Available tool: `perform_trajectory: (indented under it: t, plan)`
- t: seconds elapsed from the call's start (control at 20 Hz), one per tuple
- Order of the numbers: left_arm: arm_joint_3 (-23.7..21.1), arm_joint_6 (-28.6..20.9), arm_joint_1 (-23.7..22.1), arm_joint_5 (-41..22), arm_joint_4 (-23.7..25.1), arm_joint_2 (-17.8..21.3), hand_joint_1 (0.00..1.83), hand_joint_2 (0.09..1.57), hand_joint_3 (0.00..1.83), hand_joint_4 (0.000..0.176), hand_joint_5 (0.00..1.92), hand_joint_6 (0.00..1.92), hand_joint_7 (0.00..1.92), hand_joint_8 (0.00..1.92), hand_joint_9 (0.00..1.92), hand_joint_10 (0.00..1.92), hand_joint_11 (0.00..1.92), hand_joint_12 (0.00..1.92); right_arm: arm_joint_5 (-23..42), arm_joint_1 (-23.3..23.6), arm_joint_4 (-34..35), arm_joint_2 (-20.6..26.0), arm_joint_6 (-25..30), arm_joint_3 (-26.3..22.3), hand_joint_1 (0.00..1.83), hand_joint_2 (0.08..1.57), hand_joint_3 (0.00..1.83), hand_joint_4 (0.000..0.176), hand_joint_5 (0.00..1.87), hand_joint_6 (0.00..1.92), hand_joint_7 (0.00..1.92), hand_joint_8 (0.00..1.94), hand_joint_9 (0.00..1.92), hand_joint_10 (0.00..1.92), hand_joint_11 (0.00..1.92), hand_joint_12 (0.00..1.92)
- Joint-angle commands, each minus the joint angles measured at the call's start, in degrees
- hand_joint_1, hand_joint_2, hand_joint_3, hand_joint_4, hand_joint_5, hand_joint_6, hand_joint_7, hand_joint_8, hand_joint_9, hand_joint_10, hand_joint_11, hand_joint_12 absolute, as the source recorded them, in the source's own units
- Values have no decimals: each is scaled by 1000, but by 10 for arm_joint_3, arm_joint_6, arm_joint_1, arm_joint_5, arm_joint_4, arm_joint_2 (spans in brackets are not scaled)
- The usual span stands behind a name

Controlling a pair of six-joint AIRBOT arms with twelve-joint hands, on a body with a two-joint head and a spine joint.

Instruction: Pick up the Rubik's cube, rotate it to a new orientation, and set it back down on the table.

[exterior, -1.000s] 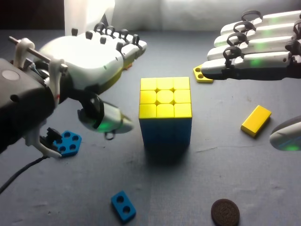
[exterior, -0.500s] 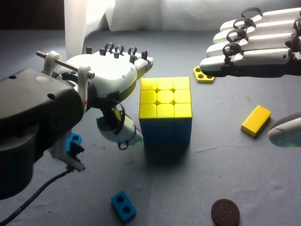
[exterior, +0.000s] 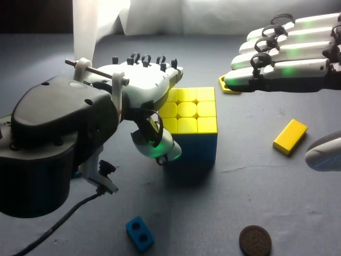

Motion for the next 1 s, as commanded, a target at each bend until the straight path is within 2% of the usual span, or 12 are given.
perform_trajectory:
  t: [0.0, 0.15, 0.35, 0.6, 0.65, 0.95]
  plan:
    - [4, 0, -9, -10, 32, -2, 826, 1018, 18, 0, 0, 0, 0, 0, 0, 0, 24, 12, 3, 8, 28, 3, 4, -1, 0, 1251, 6, 0, 11, 5, 22, 9, 12, 5, 0, 0]
    - [13, 0, -9, -10, 32, -10, 913, 1002, 5, 0, 0, 0, 0, 0, 0, 0, 30, 18, 5, 7, 26, 3, 6, -3, 0, 1245, 3, 0, 0, 0, 20, 6, 16, 7, 0, 0]
    - [27, 0, -9, -10, 28, -19, 850, 1012, 7, 0, 0, 0, 0, 0, 0, 0, 41, 31, -3, 5, 26, 4, 7, -4, 0, 1256, 7, 0, 0, 0, 15, 2, 0, 0, 0, 0]
    - [45, 0, -10, -9, 16, -31, 890, 1014, 4, 0, 0, 0, 0, 0, 0, 0, 8, 24, -31, 0, 17, 1, 9, -4, 0, 1259, 7, 0, 3, 1, 17, 1, 3, 0, 0, 0]
    - [48, 0, -10, -9, 15, -33, 852, 1021, 7, 0, 0, 0, 0, 0, 0, 0, 4, 25, -36, -1, 15, -1, 11, -3, 0, 1259, 6, 0, 0, 0, 8, 0, 0, 0, 0, 0]
    - [57, 0, -9, -7, 13, -46, 873, 1013, 0, 0, 0, 0, 0, 0, 0, 0, 2, 1, -35, -8, 14, -4, 19, -2, 3, 1271, 9, 0, 20, 7, 30, 8, 18, 7, 0, 0]
